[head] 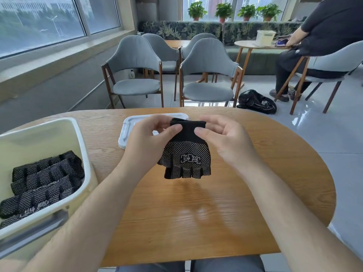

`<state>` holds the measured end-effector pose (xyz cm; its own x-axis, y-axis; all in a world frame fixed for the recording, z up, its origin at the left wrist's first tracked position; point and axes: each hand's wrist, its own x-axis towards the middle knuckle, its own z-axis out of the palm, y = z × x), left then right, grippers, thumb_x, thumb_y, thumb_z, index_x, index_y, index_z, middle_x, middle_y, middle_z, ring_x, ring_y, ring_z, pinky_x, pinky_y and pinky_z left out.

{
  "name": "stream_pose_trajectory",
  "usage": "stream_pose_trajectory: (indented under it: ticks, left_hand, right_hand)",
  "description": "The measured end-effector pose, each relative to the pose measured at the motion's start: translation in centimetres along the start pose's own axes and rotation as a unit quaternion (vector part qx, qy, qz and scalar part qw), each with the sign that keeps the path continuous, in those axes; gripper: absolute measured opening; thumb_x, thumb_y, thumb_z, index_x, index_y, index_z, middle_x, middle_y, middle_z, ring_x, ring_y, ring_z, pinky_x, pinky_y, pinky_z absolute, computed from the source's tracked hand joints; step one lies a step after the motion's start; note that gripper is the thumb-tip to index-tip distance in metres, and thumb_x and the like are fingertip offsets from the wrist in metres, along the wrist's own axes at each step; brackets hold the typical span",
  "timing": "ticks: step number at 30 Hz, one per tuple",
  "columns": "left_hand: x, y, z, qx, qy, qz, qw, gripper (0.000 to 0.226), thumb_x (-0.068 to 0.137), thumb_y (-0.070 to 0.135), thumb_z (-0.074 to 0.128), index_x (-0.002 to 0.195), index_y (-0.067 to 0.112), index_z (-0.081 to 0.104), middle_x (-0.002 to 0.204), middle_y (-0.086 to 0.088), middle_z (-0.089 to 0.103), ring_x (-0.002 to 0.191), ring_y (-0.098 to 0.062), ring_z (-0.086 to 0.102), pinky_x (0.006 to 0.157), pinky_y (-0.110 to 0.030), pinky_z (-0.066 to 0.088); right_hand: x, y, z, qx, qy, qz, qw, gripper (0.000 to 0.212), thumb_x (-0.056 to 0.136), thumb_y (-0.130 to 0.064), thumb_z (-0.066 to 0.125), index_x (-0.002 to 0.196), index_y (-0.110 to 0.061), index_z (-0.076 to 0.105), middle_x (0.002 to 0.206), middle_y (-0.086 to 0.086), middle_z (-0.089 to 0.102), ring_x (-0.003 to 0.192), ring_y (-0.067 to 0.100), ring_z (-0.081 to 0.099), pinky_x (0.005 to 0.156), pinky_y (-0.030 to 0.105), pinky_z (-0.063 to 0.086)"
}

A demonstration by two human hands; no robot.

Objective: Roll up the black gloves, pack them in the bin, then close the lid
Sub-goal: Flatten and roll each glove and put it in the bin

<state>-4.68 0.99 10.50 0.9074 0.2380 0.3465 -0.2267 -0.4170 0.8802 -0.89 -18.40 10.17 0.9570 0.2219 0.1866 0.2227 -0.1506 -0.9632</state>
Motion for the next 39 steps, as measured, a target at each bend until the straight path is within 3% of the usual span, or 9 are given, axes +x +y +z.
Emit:
stream_pose_trajectory:
  ticks: [4, 8, 13, 16, 19, 23, 29, 34, 39]
  left_hand:
    - [0.2, 0.2, -0.1, 0.025, -0.016, -0.022, 0.999, 0.008, 0.091, 0.025, 0.074, 0.094, 0.019, 0.071, 0.083, 0.008, 0.07, 0.072, 0.007, 0.06, 0.061, -0.004, 0.042]
    - [2.0, 0.6, 0.5, 0.137, -0.056, -0.028, 0.989, 0.015, 0.095, 0.032, 0.068, 0.103, 0.02, 0.065, 0.093, 0.008, 0.068, 0.077, -0.003, 0.061, 0.054, -0.009, 0.041]
    - [3.7, 2.1, 1.0, 0.141, 0.015, 0.02, 0.99, 0.012, 0.096, 0.028, 0.067, 0.101, 0.023, 0.058, 0.096, 0.012, 0.067, 0.074, -0.005, 0.069, 0.062, -0.023, 0.053]
    - [2.2, 1.7, 1.3, 0.147, 0.042, 0.063, 0.986, 0.012, 0.095, 0.025, 0.067, 0.099, 0.022, 0.056, 0.09, 0.017, 0.064, 0.078, 0.005, 0.063, 0.059, -0.01, 0.045]
    - [-0.7, -2.5, 2.2, 0.172, -0.012, 0.055, 0.983, 0.011, 0.093, 0.025, 0.068, 0.096, 0.024, 0.057, 0.092, 0.015, 0.068, 0.084, 0.005, 0.063, 0.065, -0.013, 0.046]
    - [-6.0, -9.7, 3.1, 0.249, -0.128, 0.088, 0.956, 0.018, 0.088, 0.019, 0.07, 0.096, 0.028, 0.056, 0.106, 0.013, 0.066, 0.098, -0.013, 0.064, 0.084, -0.04, 0.053]
    - [-8.6, -11.7, 2.5, 0.264, -0.136, 0.164, 0.941, 0.018, 0.078, 0.012, 0.072, 0.091, 0.02, 0.061, 0.112, 0.014, 0.068, 0.108, -0.02, 0.058, 0.089, -0.044, 0.05]
    - [-9.7, -10.7, 2.0, 0.279, -0.169, 0.177, 0.928, 0.017, 0.067, 0.016, 0.06, 0.082, 0.024, 0.061, 0.109, 0.02, 0.064, 0.113, -0.012, 0.052, 0.09, -0.03, 0.032]
    - [-7.6, -9.5, 3.3, 0.242, -0.223, 0.204, 0.922, 0.016, 0.084, 0.034, 0.064, 0.097, 0.029, 0.071, 0.113, 0.02, 0.062, 0.114, -0.008, 0.053, 0.098, -0.034, 0.034]
  right_hand:
    - [0.6, -0.2, -0.6, -0.05, -0.029, 0.0, 0.998, 0.009, 0.093, -0.028, 0.074, 0.099, -0.022, 0.077, 0.087, -0.011, 0.079, 0.083, 0.003, 0.074, 0.079, 0.021, 0.054]
    - [2.3, -0.6, -0.4, -0.122, -0.037, 0.012, 0.992, 0.006, 0.097, -0.025, 0.07, 0.095, -0.022, 0.074, 0.06, -0.017, 0.067, 0.053, -0.005, 0.06, 0.057, 0.011, 0.045]
    - [3.8, -1.8, 0.0, -0.127, 0.027, -0.063, 0.989, 0.006, 0.096, -0.024, 0.069, 0.102, -0.025, 0.071, 0.093, -0.007, 0.076, 0.08, -0.001, 0.072, 0.068, 0.016, 0.053]
    - [2.7, -1.1, -0.4, -0.129, 0.034, -0.111, 0.985, 0.009, 0.094, -0.021, 0.071, 0.103, -0.025, 0.07, 0.094, -0.01, 0.075, 0.087, -0.001, 0.07, 0.071, 0.01, 0.051]
    - [0.4, 3.3, -0.3, -0.187, -0.008, -0.121, 0.975, 0.012, 0.092, -0.018, 0.073, 0.102, -0.025, 0.07, 0.099, -0.012, 0.071, 0.088, 0.003, 0.067, 0.076, 0.022, 0.056]
    - [-3.5, 10.6, 0.5, -0.304, -0.068, -0.106, 0.944, 0.014, 0.086, -0.02, 0.071, 0.097, -0.029, 0.069, 0.105, -0.016, 0.065, 0.098, 0.01, 0.063, 0.084, 0.041, 0.055]
    - [-6.8, 12.7, 0.7, -0.332, -0.078, -0.159, 0.926, 0.013, 0.081, -0.02, 0.071, 0.093, -0.022, 0.068, 0.1, -0.011, 0.064, 0.098, 0.015, 0.061, 0.085, 0.04, 0.052]
    - [-7.4, 12.4, 0.1, -0.306, -0.107, -0.179, 0.929, 0.01, 0.084, -0.029, 0.066, 0.089, -0.022, 0.069, 0.097, -0.012, 0.062, 0.095, 0.012, 0.058, 0.087, 0.034, 0.048]
    - [-2.7, 13.6, -0.1, -0.278, 0.034, -0.092, 0.956, 0.009, 0.094, -0.027, 0.061, 0.092, -0.027, 0.07, 0.09, -0.015, 0.063, 0.084, 0.003, 0.057, 0.078, 0.03, 0.05]
